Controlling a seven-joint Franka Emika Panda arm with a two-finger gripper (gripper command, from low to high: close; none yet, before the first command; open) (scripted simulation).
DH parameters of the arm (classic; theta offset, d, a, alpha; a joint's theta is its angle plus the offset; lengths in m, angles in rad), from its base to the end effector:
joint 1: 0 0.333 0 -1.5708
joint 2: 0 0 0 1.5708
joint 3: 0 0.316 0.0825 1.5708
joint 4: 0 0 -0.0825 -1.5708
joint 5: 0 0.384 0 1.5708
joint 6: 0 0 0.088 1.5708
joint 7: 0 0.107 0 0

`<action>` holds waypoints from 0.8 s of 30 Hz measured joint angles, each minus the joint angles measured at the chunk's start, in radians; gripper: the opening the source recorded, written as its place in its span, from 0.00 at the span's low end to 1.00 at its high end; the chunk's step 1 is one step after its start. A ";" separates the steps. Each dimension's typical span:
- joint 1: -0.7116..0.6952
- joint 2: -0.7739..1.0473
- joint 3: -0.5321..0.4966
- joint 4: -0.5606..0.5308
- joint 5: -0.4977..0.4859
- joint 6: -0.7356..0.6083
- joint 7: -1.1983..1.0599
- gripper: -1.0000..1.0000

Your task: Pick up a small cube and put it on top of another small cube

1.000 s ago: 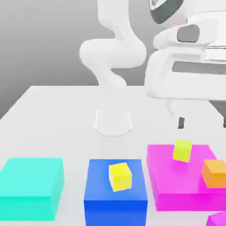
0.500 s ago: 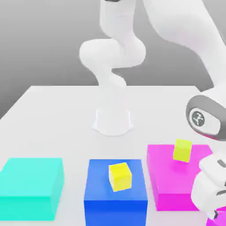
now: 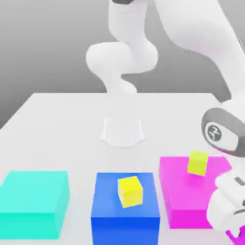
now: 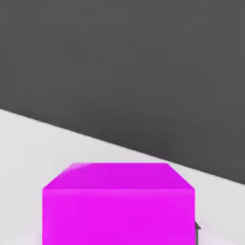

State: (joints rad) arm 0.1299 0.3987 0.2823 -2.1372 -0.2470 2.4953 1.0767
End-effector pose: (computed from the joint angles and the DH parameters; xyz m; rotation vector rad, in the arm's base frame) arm 0.5220 0.2299 0.2218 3.0120 -0.7458 0.0219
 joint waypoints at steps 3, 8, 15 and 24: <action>-0.049 -0.102 -0.017 -0.067 0.015 -0.036 -0.063 0.00; -0.126 -0.280 -0.053 -0.181 0.082 -0.089 -0.198 0.00; -0.219 -0.538 -0.122 -0.343 0.246 -0.158 -0.439 0.00; -0.226 -0.467 -0.145 -0.428 0.267 0.001 -0.481 1.00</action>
